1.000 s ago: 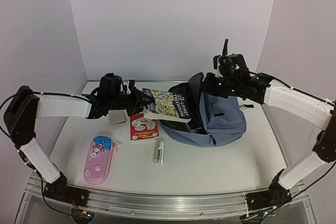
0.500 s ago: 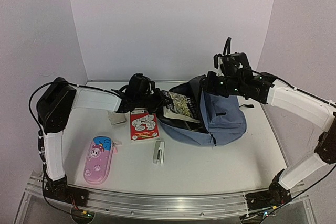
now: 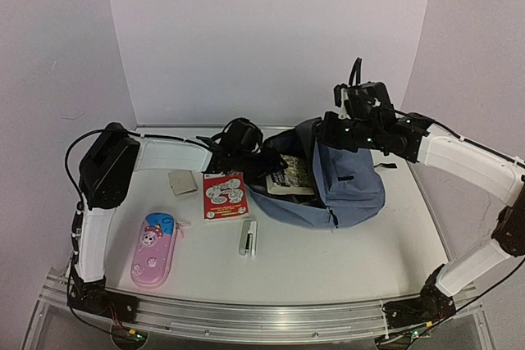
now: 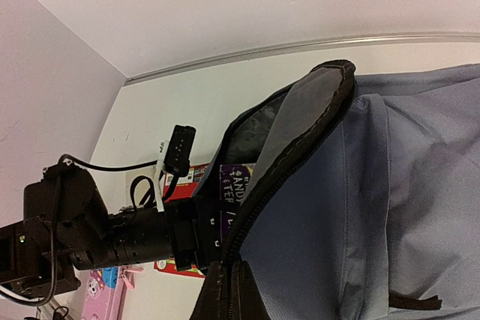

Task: Pack the student bag
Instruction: Place the book in the student bag.

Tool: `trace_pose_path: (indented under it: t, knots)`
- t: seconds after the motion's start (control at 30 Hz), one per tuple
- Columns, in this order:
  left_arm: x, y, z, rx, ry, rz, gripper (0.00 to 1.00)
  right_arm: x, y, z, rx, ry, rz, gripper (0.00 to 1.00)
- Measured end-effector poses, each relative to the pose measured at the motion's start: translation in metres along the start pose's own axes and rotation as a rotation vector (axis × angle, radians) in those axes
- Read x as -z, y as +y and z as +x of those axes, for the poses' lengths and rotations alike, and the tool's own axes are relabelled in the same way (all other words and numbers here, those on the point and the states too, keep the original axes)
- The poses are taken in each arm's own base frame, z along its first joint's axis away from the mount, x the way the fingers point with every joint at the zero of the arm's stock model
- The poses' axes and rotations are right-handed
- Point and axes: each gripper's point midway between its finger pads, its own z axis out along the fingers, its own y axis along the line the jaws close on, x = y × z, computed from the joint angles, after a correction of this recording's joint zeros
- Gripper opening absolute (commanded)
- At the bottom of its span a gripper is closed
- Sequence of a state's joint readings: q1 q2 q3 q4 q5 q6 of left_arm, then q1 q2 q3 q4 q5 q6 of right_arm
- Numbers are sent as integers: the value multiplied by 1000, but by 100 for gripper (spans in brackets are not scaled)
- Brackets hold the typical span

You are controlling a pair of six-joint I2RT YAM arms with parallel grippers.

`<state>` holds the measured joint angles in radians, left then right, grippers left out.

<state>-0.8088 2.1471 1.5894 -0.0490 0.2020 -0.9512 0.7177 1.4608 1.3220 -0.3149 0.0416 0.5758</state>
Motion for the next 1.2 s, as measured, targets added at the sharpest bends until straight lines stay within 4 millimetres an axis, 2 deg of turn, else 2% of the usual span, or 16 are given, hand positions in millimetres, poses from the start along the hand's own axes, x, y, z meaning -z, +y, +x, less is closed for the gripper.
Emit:
trace_pose_path:
  t: [0.17,0.27,0.4,0.53,0.67,0.87,1.03,1.2]
  knots:
    - [1,21,7,-31,19,-94,80,0,0,0,0,0,-1,0]
    - [4,29,8,-45,28,-143,81,0,0,0,0,0,-3,0]
    - [5,30,9,-61,35,-163,80,1,1,0,-1,1,-5,0]
    - [3,25,8,-63,47,-153,79,2,1,-1,-1,-1,-7,0]
    - [-10,16,8,-70,54,-129,79,2,0,0,-1,-3,-7,0]
    - [-29,2,30,-98,82,-97,80,3,-1,1,-2,-5,-4,0]
    - [-31,-6,41,-123,86,-94,83,6,-4,2,-2,-10,-1,0]
    - [-25,-7,36,-139,64,-102,83,7,-5,2,-2,-14,5,0]
